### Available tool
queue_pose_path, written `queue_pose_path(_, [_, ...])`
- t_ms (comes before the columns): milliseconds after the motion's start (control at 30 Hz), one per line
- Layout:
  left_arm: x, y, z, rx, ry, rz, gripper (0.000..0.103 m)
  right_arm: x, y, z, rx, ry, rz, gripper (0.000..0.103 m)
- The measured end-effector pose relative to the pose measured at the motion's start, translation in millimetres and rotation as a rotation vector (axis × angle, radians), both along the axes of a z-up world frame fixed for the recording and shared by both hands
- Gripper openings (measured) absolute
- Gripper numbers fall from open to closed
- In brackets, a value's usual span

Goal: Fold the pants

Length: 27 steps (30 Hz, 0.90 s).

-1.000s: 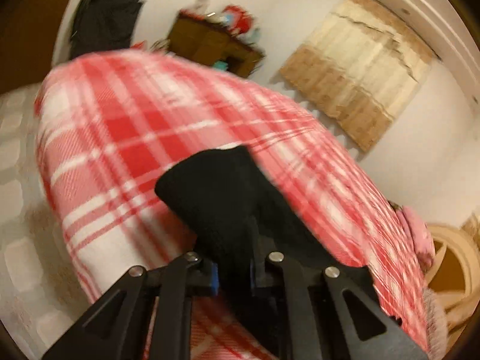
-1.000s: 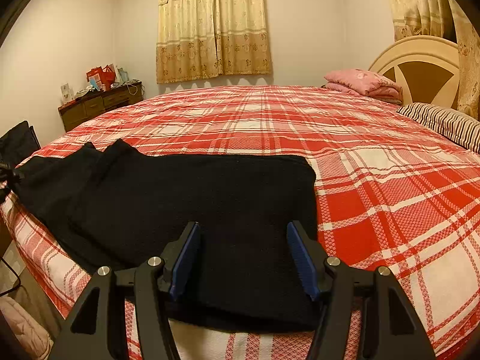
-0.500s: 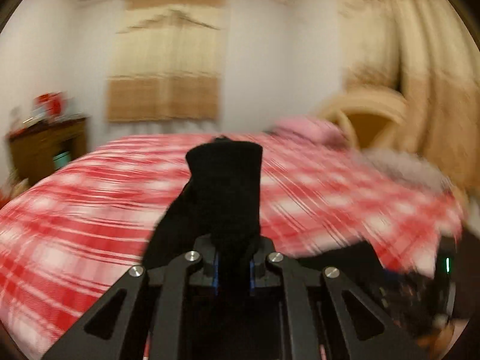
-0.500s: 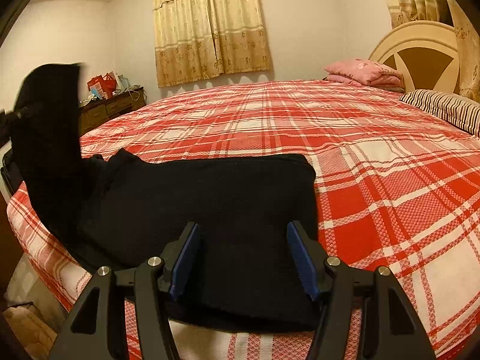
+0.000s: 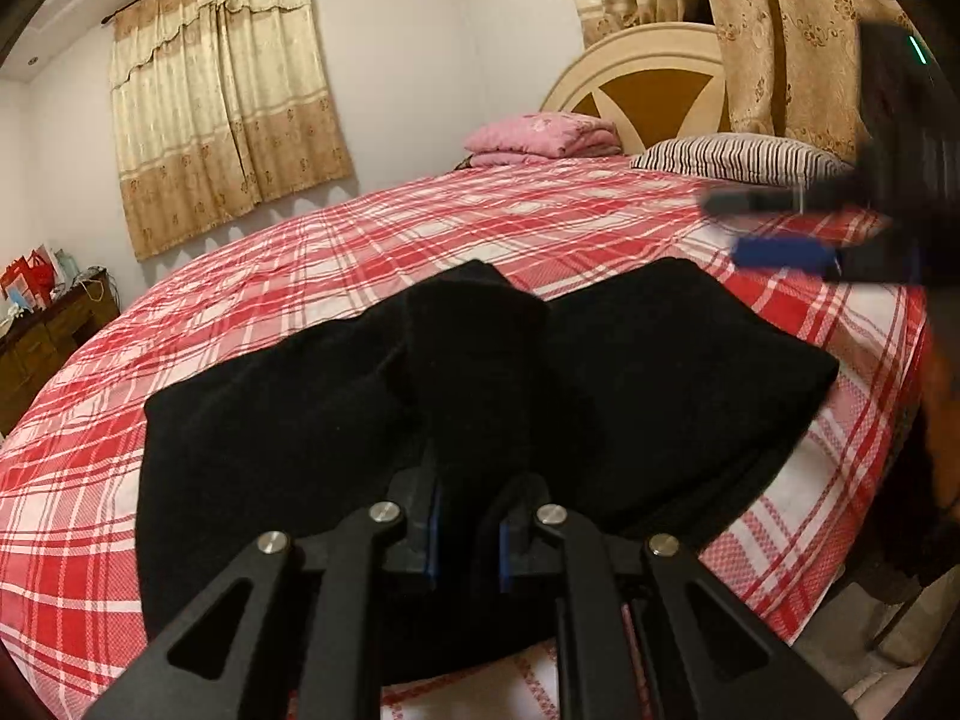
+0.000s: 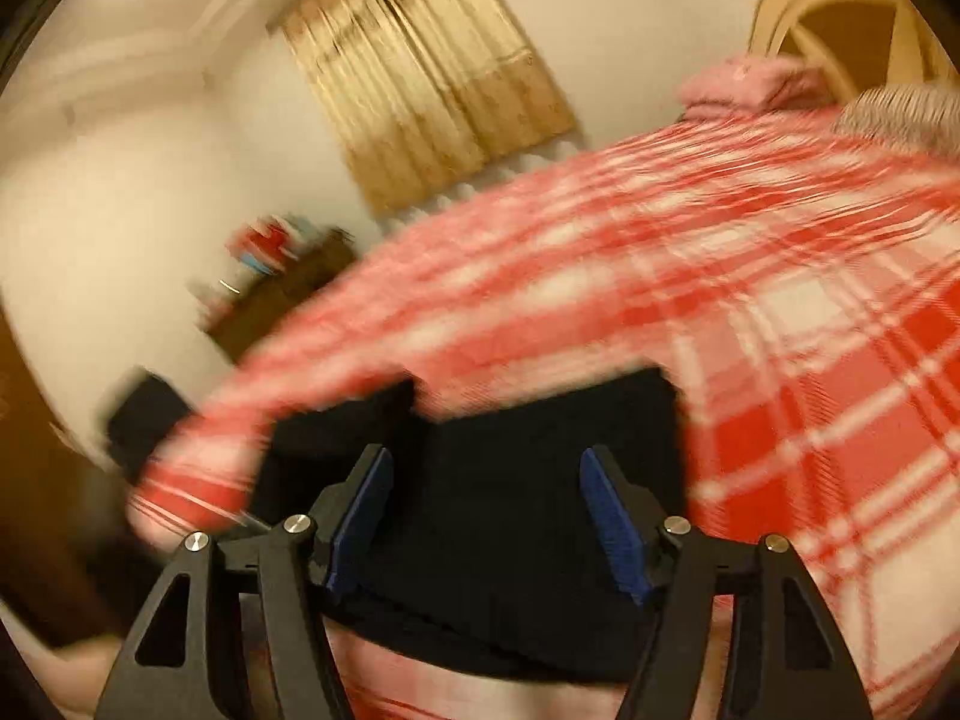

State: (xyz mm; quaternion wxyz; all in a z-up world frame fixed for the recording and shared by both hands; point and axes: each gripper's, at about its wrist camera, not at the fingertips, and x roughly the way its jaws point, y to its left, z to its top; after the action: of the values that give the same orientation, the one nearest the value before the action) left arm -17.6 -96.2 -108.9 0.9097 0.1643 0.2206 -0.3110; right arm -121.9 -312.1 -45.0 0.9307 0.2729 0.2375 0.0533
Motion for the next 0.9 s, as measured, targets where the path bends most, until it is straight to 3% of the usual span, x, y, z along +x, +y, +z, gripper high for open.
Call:
queue_pose_path(100, [-5.1, -3.3, -1.7, 0.001, -0.021, -0.002, 0.014, 29.3, -0.4, 5.5, 0.116, 0.009, 0.094, 0.069])
queue_pose_path(167, [-6.3, -0.8, -0.2, -0.012, -0.021, -0.005, 0.014, 55.3, 2.6, -3.3, 0.192, 0.061, 0.151, 0.069])
queue_pose_path(267, [-6.6, 3.8, 1.3, -0.028, -0.017, -0.006, 0.014, 91.2, 9.6, -32.9, 0.265, 0.200, 0.164, 0.069])
queue_pose_path(367, [-9.2, 5.3, 1.3, -0.035, -0.020, -0.010, 0.014, 105.4, 16.6, -56.6, 0.354, 0.230, 0.193, 0.069])
queue_pose_path(500, [-11.9, 3.1, -3.2, -0.018, -0.028, -0.018, 0.014, 104.8, 31.2, -49.0, 0.272, 0.194, 0.214, 0.068])
queue_pose_path(533, [-13.1, 2.6, -4.0, -0.014, -0.030, -0.019, 0.014, 104.6, 31.9, -49.2, 0.253, 0.201, 0.211, 0.057])
queue_pose_path(567, [-12.1, 1.2, -3.3, -0.008, -0.038, -0.020, 0.014, 106.0, 35.5, -50.3, 0.217, 0.223, 0.211, 0.036])
queue_pose_path(600, [-12.8, 1.2, -3.3, -0.004, -0.042, -0.021, 0.014, 106.8, 37.9, -51.2, 0.192, 0.237, 0.213, 0.025])
queue_pose_path(633, [-13.4, 0.7, -3.4, 0.000, -0.041, -0.024, 0.014, 106.6, 40.4, -51.5, 0.169, 0.244, 0.211, 0.021])
queue_pose_path(767, [-18.0, -2.0, -0.9, 0.015, -0.063, -0.021, 0.014, 103.2, 48.8, -34.2, 0.055, 0.216, 0.226, 0.018])
queue_pose_path(900, [-30.4, -7.8, 10.0, 0.018, -0.132, -0.030, 0.015, 88.7, 48.5, 0.7, -0.012, 0.127, 0.259, 0.017])
